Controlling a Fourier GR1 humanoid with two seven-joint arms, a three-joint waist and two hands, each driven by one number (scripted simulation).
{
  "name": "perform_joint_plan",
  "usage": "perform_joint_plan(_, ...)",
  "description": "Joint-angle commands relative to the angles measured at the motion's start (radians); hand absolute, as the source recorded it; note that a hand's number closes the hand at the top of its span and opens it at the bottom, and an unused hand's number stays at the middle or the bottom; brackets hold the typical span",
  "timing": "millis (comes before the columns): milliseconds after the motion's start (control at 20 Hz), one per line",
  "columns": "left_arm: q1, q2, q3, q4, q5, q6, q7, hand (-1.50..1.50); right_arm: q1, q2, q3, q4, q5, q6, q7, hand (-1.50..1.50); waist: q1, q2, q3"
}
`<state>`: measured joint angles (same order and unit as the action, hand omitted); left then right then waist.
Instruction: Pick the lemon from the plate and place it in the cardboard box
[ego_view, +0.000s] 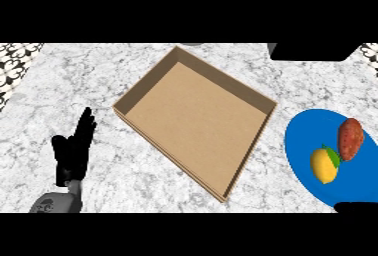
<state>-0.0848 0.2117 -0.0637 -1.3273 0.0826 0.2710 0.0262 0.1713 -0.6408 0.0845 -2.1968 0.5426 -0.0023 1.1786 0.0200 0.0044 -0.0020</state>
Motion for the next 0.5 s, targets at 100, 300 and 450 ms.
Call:
perform_joint_plan(100,-0.045,0.015,0.045,0.057,0.015,-0.022,-0.012,0.0,-0.171,0.089,0.077,0.056,0.037,0.1,0.255,-1.5,-0.008,0.0,0.0)
perform_joint_plan(300,-0.051,0.028,0.041,0.017,0.013,-0.028,0.03,0.0,-0.214,0.142,0.064,0.16,0.064,0.103,0.24,-1.5,-0.007,-0.002,0.001)
perform_joint_plan(450,-0.034,-0.016,0.029,0.048,-0.007,0.004,-0.014,0.0,-0.242,0.16,0.053,0.239,0.089,0.121,0.22,-1.5,-0.008,-0.001,0.001)
